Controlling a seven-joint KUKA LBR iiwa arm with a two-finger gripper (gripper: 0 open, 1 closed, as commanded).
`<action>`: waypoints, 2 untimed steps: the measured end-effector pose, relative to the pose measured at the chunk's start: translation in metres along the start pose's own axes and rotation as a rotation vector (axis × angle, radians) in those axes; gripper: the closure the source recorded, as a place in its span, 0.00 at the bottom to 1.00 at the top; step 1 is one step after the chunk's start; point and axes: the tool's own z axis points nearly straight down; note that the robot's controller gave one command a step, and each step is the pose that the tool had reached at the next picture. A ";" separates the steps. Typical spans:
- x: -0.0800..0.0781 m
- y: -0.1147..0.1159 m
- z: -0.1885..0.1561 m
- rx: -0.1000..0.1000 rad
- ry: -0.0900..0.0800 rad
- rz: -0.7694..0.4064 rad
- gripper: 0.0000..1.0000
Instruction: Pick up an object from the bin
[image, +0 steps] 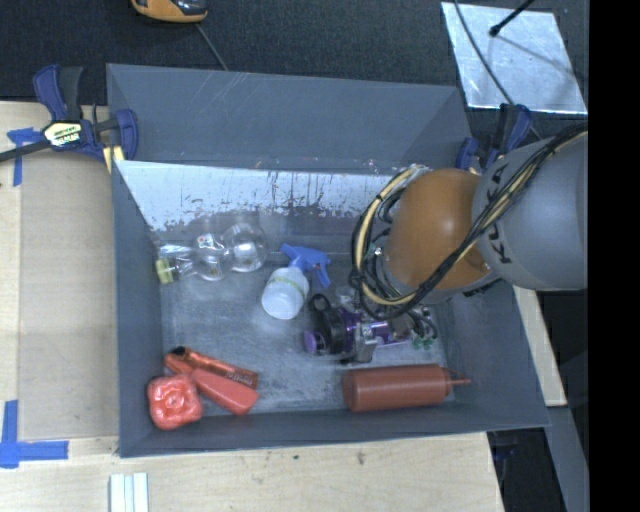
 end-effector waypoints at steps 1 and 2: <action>0.001 0.000 -0.003 -0.001 0.005 -0.001 1.00; -0.040 -0.025 -0.078 -0.001 0.000 -0.236 1.00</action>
Offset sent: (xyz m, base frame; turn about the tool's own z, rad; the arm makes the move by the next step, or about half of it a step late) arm 0.0420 -0.0192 0.0780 -0.2382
